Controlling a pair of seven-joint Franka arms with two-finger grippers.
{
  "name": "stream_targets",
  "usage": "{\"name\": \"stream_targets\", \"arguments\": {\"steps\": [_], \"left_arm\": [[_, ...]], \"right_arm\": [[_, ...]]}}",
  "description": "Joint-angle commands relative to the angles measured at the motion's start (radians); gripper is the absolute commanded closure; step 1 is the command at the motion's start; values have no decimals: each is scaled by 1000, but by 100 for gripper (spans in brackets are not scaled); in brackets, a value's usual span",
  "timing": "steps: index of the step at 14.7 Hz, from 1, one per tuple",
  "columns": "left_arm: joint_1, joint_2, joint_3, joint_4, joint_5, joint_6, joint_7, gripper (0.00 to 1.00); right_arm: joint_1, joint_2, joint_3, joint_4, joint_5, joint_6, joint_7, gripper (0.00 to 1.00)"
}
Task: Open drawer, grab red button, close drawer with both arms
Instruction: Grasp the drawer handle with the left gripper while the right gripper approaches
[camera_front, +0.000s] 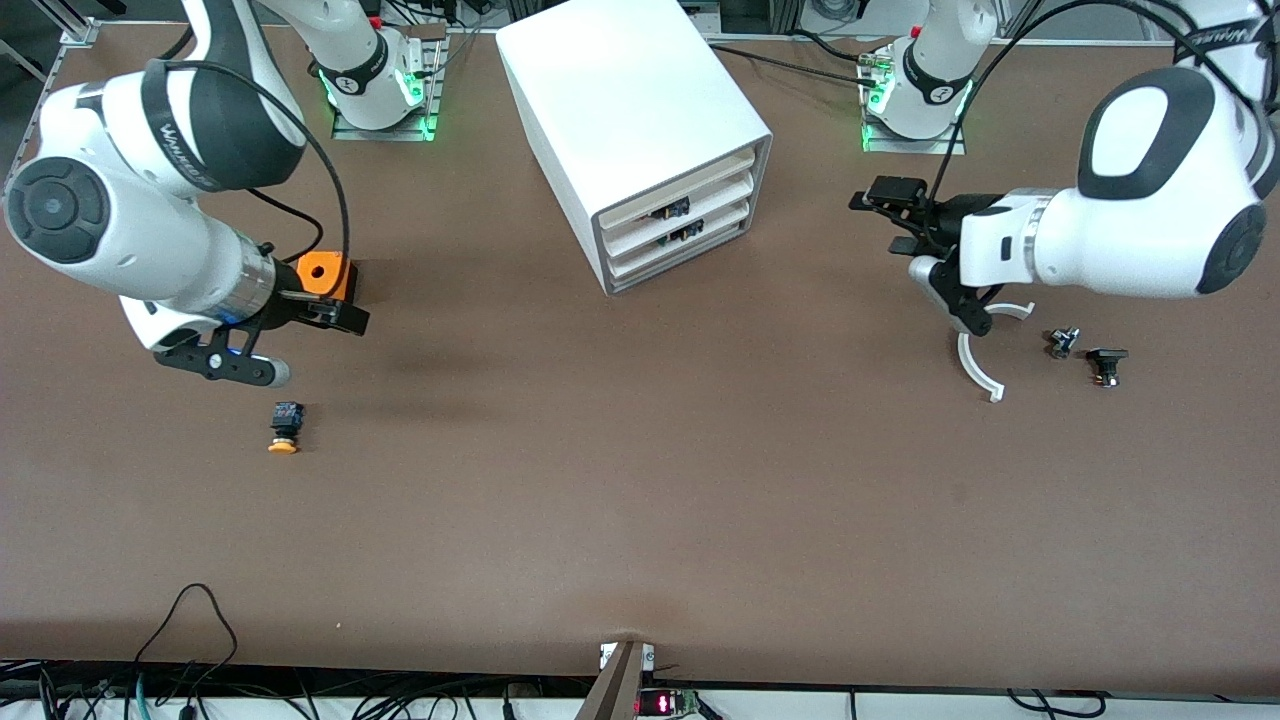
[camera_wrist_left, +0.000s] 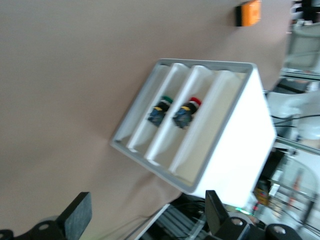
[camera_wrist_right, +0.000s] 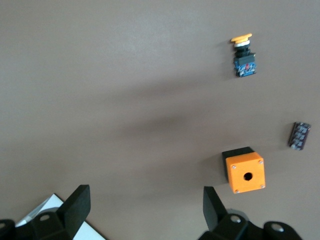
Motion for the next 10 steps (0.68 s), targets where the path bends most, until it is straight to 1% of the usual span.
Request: {"name": "stream_targets", "arguments": {"steps": [1, 3, 6, 8, 9, 10], "left_arm": [[-7, 46, 0, -28, -114, -15, 80, 0], [-7, 55, 0, -103, -214, 5, 149, 1], [-7, 64, 0, -189, -272, 57, 268, 1], [-7, 77, 0, -278, -358, 92, 359, 1], [-11, 77, -6, -321, -380, 130, 394, 1], [-16, 78, -33, -361, -403, 167, 428, 2]], "right_arm": [[33, 32, -4, 31, 13, 17, 75, 0], [59, 43, -2, 31, 13, 37, 124, 0], [106, 64, -4, 41, 10, 57, 219, 0], [134, 87, -2, 61, 10, 58, 279, 0], [151, 99, -4, 66, 10, 60, 314, 0], [169, 112, -4, 83, 10, 61, 355, 0]]}}
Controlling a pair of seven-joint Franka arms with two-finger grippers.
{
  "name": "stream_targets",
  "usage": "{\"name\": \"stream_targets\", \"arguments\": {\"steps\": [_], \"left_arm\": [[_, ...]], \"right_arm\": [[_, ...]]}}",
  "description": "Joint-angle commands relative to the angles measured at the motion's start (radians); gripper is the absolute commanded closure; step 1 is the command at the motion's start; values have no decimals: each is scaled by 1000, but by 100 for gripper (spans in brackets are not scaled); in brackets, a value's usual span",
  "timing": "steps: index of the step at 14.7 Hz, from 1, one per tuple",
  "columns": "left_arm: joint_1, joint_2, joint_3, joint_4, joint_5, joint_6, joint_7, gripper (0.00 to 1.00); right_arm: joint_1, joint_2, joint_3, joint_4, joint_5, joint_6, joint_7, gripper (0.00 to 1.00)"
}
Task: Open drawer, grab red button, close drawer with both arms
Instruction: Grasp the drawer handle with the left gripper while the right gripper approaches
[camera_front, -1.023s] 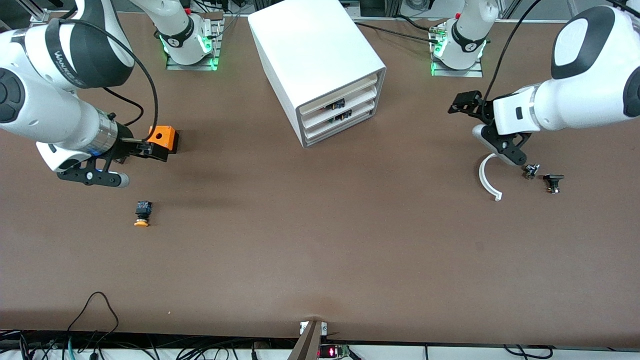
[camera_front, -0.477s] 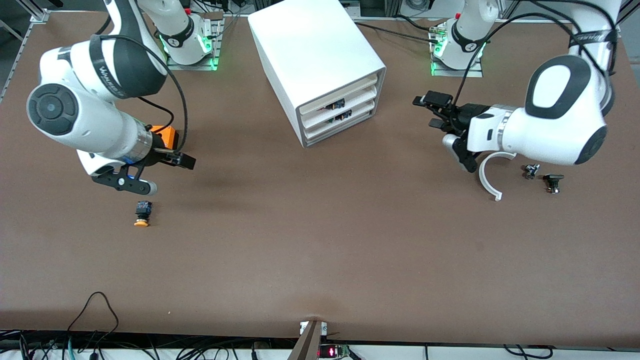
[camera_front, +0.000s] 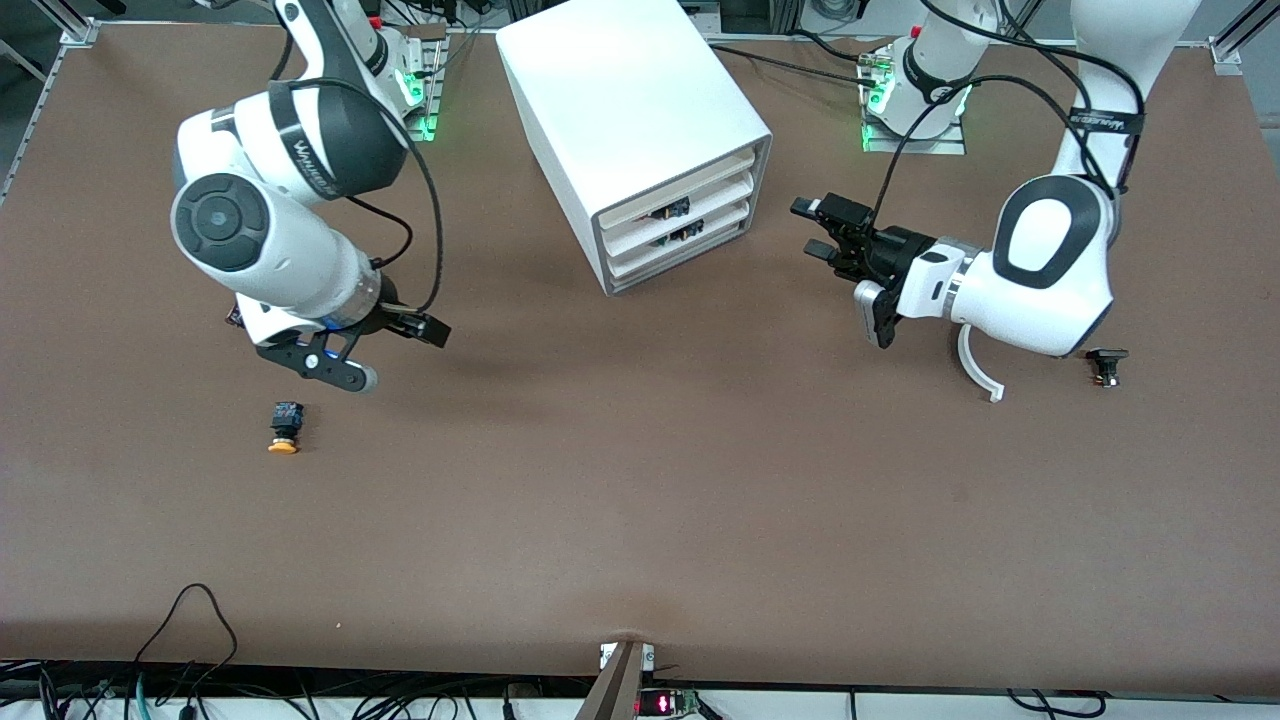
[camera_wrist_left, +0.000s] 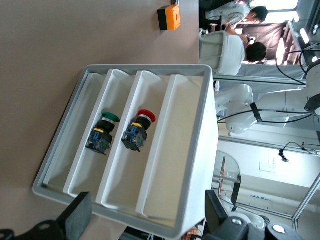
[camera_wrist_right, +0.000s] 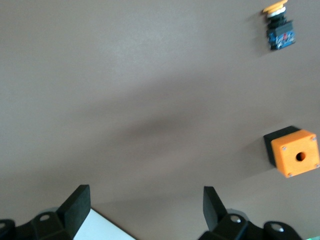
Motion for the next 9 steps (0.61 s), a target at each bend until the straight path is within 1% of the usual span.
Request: {"name": "stream_targets", "arguments": {"steps": [1, 3, 5, 7, 9], "left_arm": [[-9, -11, -35, -120, -92, 88, 123, 5], [-13, 21, -37, -144, -117, 93, 149, 19], [-12, 72, -64, -148, -126, 88, 193, 34], [-19, 109, -71, -148, -138, 90, 256, 44], [-19, 138, -84, -148, -149, 91, 279, 44]], "right_arm": [[53, 59, -4, 78, 10, -4, 116, 0], [87, 103, -4, 133, 10, -5, 187, 0], [108, 140, -4, 175, 11, -5, 233, 0], [119, 154, -4, 190, 17, -5, 257, 0], [124, 165, -6, 206, 42, -5, 280, 0]]}}
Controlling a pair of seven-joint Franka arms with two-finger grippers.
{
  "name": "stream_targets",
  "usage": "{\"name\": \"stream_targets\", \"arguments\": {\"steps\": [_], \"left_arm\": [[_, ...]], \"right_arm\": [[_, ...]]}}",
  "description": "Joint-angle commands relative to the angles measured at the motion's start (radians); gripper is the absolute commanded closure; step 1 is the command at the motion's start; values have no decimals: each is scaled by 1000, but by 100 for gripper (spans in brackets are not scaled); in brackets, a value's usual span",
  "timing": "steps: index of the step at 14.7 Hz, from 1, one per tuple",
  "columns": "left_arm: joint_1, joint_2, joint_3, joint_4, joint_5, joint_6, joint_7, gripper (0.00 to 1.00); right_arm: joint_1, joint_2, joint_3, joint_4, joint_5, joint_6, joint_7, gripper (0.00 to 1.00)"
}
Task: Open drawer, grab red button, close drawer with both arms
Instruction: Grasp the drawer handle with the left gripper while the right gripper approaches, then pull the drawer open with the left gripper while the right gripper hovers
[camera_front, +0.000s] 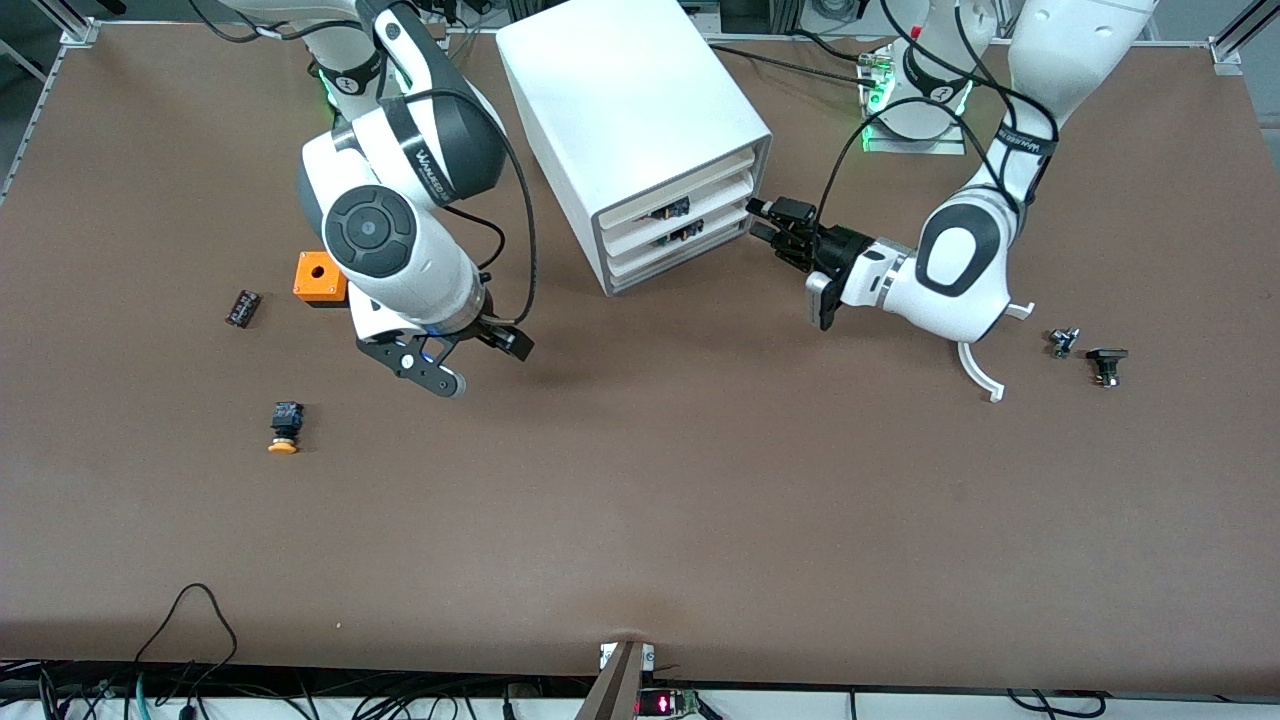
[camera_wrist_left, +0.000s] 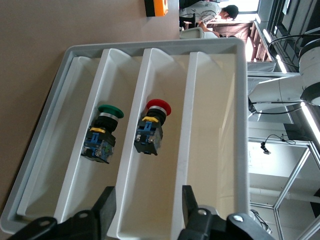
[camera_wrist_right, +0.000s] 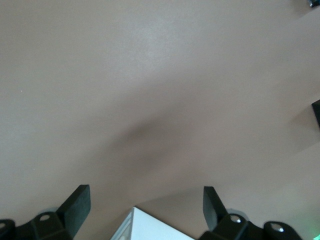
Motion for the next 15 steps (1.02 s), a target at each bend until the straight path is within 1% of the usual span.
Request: {"name": "stream_targets", "arguments": {"steps": [1, 3, 4, 8, 11, 13, 15], "left_arm": [[-4, 47, -14, -5, -54, 9, 68, 44], [-2, 90, -34, -21, -97, 8, 131, 44], [-4, 107, -36, -25, -100, 8, 154, 45], [-5, 116, -40, -41, -103, 8, 172, 48], [-4, 124, -57, -68, -125, 9, 191, 49], [-5, 136, -59, -68, -132, 11, 201, 50], [-5, 157, -73, -68, -143, 11, 220, 51]], "right_arm": [[8, 27, -5, 50, 36, -11, 39, 0], [19, 40, -5, 68, 39, -13, 70, 0], [28, 46, -5, 76, 43, -13, 82, 0], [54, 69, -5, 93, 47, -13, 136, 0], [62, 69, -7, 96, 80, -14, 154, 0], [67, 76, -5, 119, 89, -13, 188, 0], [81, 96, -5, 165, 89, -25, 223, 0]]}}
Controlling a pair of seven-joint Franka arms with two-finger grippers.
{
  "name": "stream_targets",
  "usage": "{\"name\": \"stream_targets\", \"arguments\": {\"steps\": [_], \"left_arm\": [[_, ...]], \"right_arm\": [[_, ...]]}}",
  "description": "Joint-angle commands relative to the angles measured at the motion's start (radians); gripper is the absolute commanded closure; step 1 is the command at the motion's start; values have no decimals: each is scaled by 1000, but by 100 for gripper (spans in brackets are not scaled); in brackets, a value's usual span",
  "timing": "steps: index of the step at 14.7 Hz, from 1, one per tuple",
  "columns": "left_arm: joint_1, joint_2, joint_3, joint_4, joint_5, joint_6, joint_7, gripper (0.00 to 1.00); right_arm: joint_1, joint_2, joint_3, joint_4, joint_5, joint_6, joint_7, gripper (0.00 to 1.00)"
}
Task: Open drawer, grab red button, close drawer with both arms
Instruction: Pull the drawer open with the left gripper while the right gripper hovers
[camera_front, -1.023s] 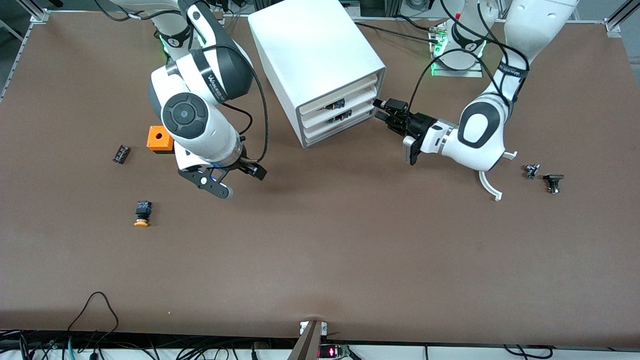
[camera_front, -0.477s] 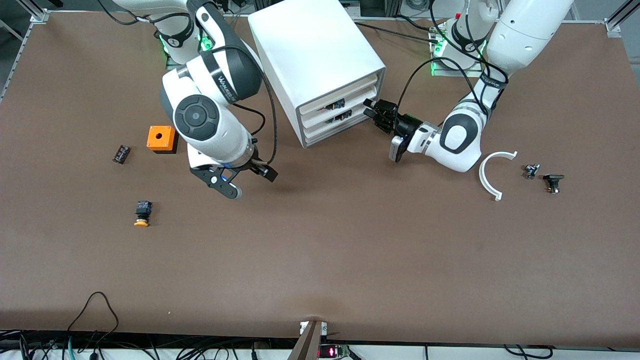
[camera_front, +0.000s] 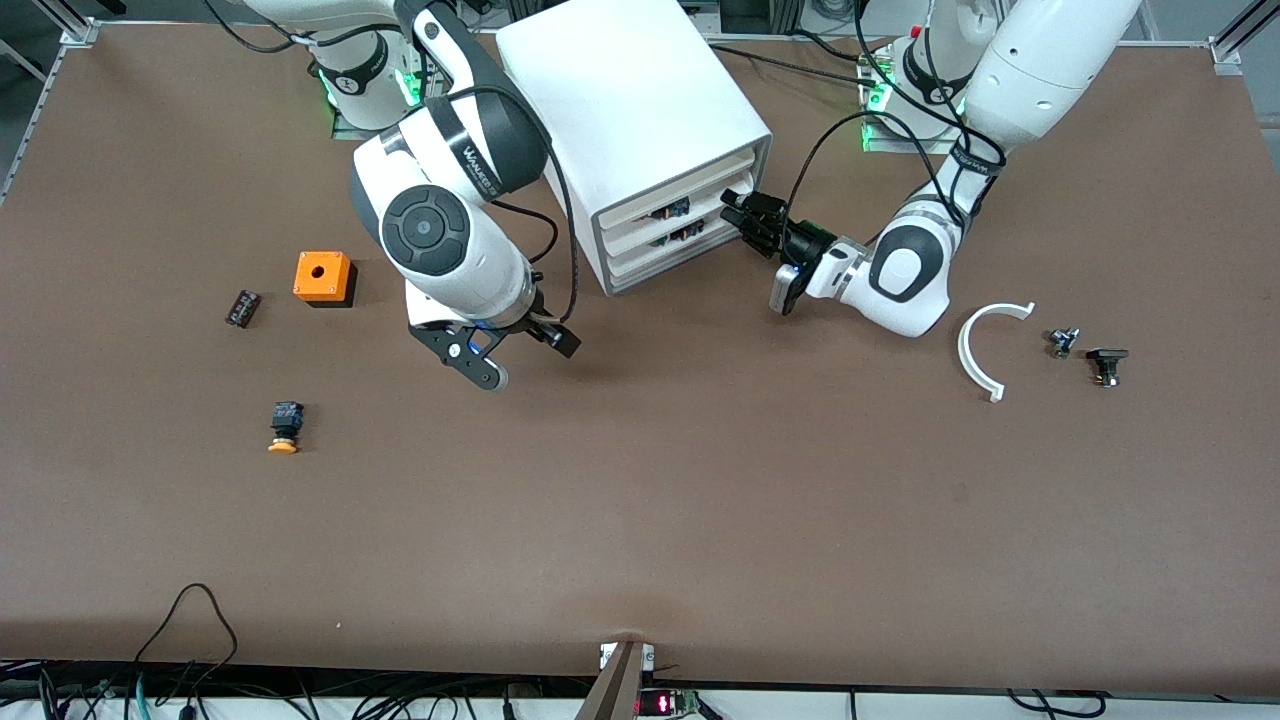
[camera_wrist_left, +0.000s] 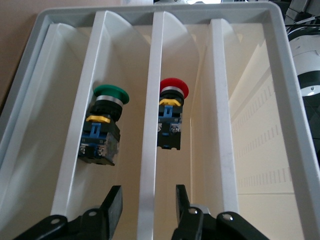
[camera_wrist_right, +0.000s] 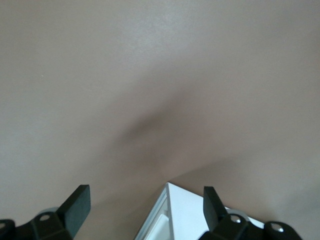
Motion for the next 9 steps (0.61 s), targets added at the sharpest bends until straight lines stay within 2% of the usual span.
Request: {"name": "stream_targets", "arguments": {"steps": [1, 3, 4, 6, 7, 9], "left_arm": [[-3, 24, -15, -10, -53, 9, 53, 52], [-3, 32, -19, -10, -61, 9, 53, 57], [-4, 32, -21, -10, -68, 9, 53, 68], [-9, 32, -21, -10, -70, 9, 53, 95], [-8, 31, -19, -9, -70, 9, 53, 100], [-1, 31, -19, -3, -70, 8, 52, 100]], "right_arm": [[19, 49, -5, 96, 19, -25, 72, 0], [29, 54, -5, 113, 24, -25, 98, 0], [33, 54, -5, 117, 24, -25, 104, 0], [39, 63, -5, 135, 24, -25, 123, 0], [39, 64, -5, 145, 24, -25, 136, 0], [39, 80, 7, 174, 28, -25, 164, 0]]}}
